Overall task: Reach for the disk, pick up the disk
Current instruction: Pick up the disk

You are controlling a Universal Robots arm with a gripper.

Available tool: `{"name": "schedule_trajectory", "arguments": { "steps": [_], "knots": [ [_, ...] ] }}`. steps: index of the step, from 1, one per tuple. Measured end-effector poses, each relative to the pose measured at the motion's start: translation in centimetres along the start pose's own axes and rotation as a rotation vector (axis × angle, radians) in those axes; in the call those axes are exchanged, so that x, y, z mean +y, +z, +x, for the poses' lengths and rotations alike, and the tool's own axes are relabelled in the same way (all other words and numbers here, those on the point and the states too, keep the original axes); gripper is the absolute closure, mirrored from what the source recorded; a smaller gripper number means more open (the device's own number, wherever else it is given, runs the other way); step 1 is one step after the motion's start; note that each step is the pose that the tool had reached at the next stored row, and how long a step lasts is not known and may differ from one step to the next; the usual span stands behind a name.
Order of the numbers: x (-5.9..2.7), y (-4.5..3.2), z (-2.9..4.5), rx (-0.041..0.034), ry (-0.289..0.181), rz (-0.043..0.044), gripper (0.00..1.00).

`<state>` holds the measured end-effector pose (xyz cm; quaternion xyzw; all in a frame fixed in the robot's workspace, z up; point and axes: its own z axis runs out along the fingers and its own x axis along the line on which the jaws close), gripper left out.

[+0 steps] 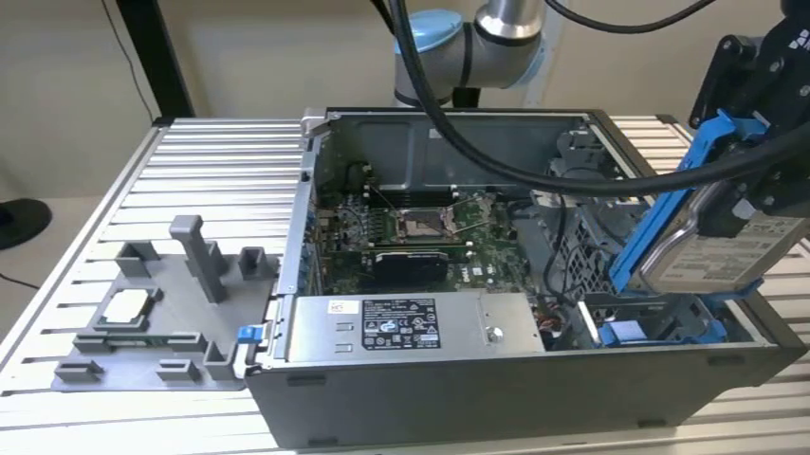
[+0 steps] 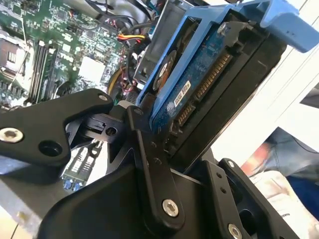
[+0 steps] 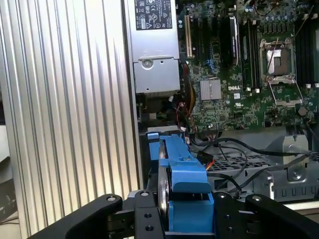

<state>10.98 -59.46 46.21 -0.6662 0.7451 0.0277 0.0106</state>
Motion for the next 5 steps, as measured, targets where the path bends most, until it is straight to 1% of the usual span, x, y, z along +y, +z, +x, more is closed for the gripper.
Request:
{"name": "schedule_trajectory", "arguments": {
  "steps": [5],
  "knots": [
    [0.0, 0.0, 0.03, 0.0, 0.0, 0.0, 1.0]
  ]
}}
